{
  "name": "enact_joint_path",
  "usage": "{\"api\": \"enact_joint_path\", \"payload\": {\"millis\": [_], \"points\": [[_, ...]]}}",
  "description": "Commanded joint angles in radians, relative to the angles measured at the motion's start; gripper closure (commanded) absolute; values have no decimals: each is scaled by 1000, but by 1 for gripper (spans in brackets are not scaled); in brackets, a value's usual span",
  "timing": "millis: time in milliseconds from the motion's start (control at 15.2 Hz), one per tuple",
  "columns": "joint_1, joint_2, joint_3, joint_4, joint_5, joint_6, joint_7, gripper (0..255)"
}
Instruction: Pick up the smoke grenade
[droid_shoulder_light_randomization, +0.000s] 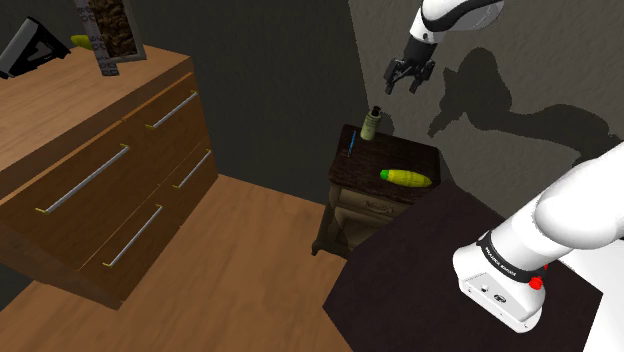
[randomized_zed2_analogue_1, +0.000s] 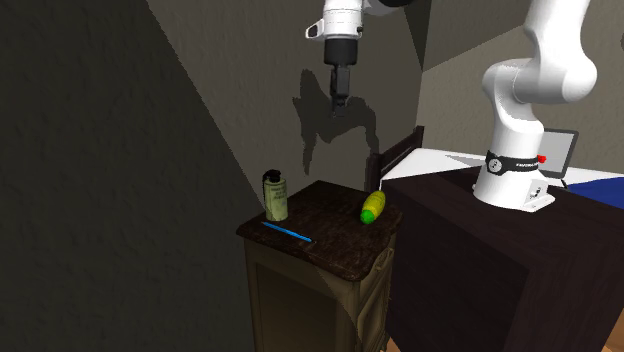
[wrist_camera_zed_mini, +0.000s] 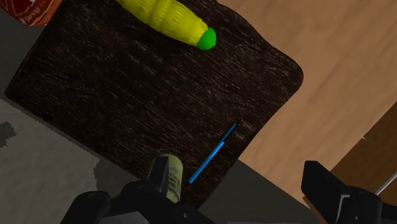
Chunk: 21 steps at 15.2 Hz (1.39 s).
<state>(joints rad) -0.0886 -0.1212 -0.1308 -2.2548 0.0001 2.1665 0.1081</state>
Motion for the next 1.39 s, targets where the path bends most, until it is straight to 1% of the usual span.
{"api": "enact_joint_path", "payload": {"millis": [0,528,792,1056,1320], "points": [[-8,68,-11,32,6,35,-9,0],[-46,360,-36,202,58,150,-43,0],[-74,509,-39,317,88,181,-58,0],[-105,656,-38,448,112,194,-66,0],[-110,692,-32,446,120,232,-70,0]]}}
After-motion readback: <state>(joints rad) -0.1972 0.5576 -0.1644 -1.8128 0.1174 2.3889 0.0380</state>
